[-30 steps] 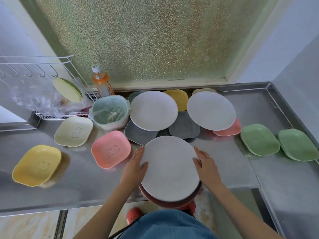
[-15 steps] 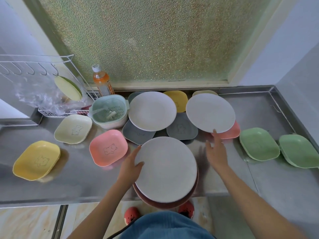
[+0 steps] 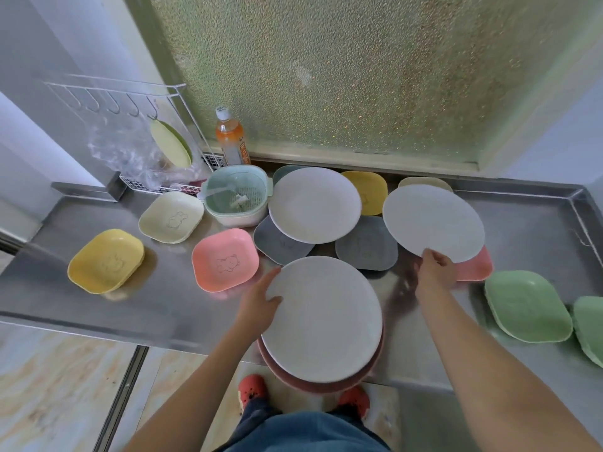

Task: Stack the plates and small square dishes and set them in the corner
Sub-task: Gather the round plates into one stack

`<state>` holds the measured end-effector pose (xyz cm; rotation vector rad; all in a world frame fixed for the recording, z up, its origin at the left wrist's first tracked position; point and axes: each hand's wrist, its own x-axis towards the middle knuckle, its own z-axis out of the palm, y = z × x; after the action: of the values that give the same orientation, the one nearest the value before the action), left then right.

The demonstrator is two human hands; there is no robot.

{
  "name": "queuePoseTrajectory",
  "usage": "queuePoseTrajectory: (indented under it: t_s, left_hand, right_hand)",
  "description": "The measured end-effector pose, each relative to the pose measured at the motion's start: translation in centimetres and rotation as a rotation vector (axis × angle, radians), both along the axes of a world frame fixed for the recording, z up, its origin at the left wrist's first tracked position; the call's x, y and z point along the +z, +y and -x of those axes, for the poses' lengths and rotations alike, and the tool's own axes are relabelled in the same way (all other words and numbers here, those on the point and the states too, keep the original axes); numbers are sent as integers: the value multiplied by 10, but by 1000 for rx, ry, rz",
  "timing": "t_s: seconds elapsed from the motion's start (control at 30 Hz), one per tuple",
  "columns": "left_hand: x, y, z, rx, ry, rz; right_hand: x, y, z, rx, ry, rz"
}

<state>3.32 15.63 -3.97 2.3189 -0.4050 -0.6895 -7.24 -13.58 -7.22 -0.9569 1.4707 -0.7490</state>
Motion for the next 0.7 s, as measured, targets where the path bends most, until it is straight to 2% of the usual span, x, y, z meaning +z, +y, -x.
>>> queuePoseTrajectory:
  t_s: [0.17, 0.27, 0.53, 0.6, 0.7]
  left_hand:
    - [1, 0, 1, 16, 11, -3]
    - [-2, 0, 0, 25, 16, 8]
    - [-10, 4, -9, 51, 75, 116]
    - [-6, 2, -12, 116, 131, 208]
    - [0, -1, -15, 285, 264, 345]
  right_hand:
    - [17, -12, -3, -277, -145, 10]
    - [23, -12, 4, -298, -158, 67]
    - [62, 52, 42, 81, -143, 122]
    - [66, 65, 50, 244, -162, 112]
    - [69, 81, 54, 406, -212, -30]
